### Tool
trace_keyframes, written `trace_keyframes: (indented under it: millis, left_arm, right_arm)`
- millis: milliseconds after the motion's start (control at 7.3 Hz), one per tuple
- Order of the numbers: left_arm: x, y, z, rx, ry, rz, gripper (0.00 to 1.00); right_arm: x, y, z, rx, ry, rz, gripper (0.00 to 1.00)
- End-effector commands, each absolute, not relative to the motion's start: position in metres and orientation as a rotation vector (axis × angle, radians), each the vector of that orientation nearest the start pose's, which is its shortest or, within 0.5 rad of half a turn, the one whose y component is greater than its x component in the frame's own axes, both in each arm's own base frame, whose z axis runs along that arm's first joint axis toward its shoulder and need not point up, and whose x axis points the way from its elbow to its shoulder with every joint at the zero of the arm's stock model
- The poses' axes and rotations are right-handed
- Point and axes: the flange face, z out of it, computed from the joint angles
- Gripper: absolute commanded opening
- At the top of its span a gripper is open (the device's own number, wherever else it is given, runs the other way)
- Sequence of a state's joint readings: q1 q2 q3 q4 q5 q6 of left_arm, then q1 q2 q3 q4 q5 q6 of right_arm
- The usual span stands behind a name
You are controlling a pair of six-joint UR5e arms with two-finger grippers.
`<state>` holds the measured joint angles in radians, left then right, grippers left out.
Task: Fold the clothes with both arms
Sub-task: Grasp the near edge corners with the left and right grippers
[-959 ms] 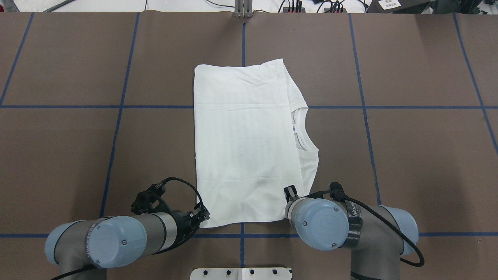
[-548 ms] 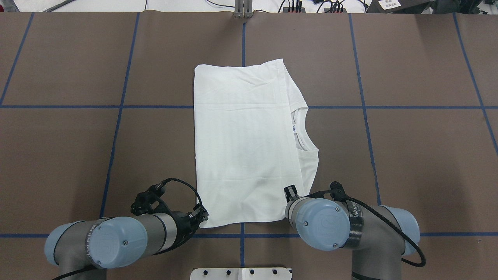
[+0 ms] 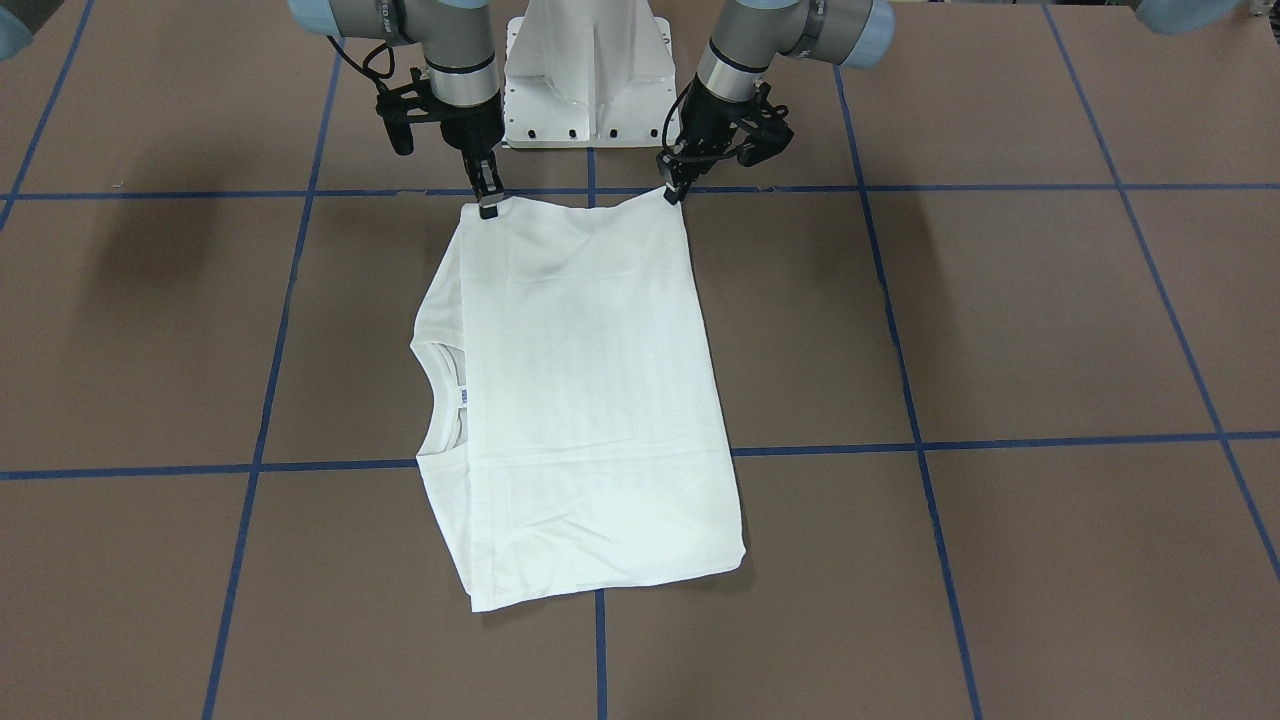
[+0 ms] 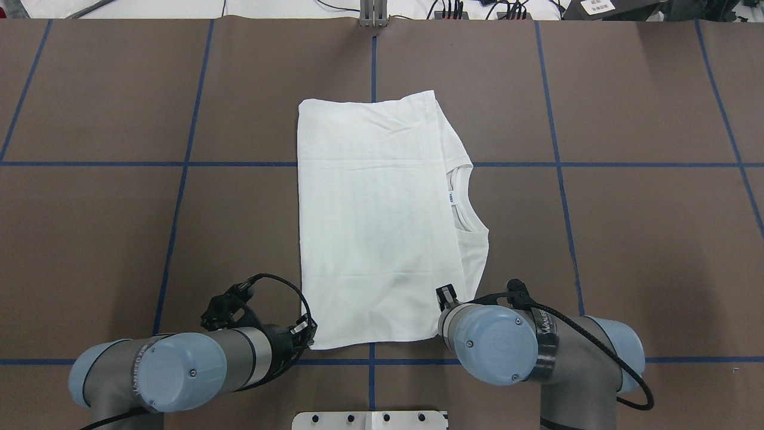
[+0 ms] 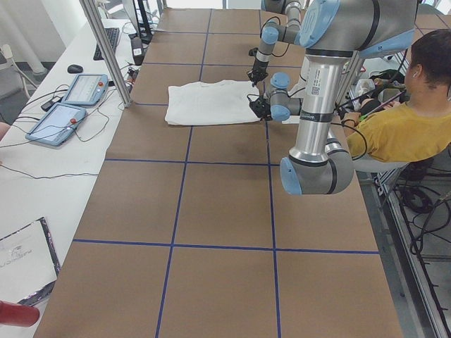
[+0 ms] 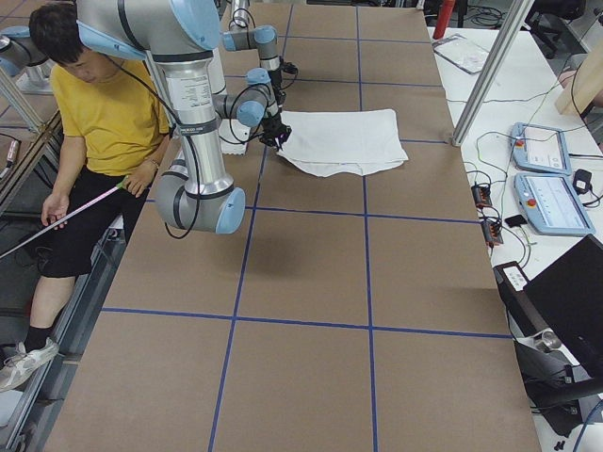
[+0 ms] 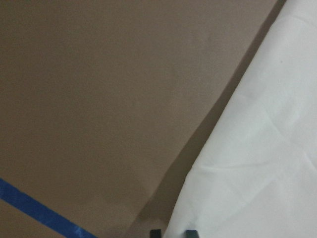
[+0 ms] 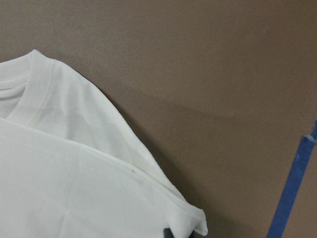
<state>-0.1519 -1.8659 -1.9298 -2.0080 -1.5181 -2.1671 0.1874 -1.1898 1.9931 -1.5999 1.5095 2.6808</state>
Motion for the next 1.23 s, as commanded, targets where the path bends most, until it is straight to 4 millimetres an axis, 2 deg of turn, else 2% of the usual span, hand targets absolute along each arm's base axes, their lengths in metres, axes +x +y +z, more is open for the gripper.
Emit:
trace_keyframes:
  millis: [0, 137, 411, 548, 685, 822, 1096]
  left_arm:
    - [0.541, -0.222, 0.288, -0.203, 1.101, -0.696, 0.00]
    - [0.539, -0.223, 0.288, -0.206, 1.104, -0.695, 0.00]
    - [0.513, -0.219, 0.266, -0.219, 1.157, -0.686, 0.00]
    - [0.510, -0.217, 0.263, -0.234, 1.161, -0.678, 0.00]
    - [0.500, -0.212, 0.253, -0.268, 1.179, -0.657, 0.00]
    - [0.480, -0.208, 0.248, -0.302, 1.196, -0.681, 0.00]
    - [0.457, -0.203, 0.224, -0.344, 1.249, -0.687, 0.00]
  right_arm:
    - [-0.535, -0.243, 0.276, -0.314, -0.774, 1.250, 0.00]
    - [-0.532, -0.244, 0.275, -0.315, -0.775, 1.251, 0.00]
    - [-0.519, -0.243, 0.262, -0.330, -0.808, 1.250, 0.00]
    - [-0.513, -0.234, 0.259, -0.344, -0.818, 1.238, 0.00]
    - [-0.497, -0.218, 0.258, -0.366, -0.828, 1.221, 0.00]
    - [-0.478, -0.205, 0.257, -0.382, -0.835, 1.203, 0.00]
    - [-0.447, -0.198, 0.238, -0.396, -0.849, 1.195, 0.00]
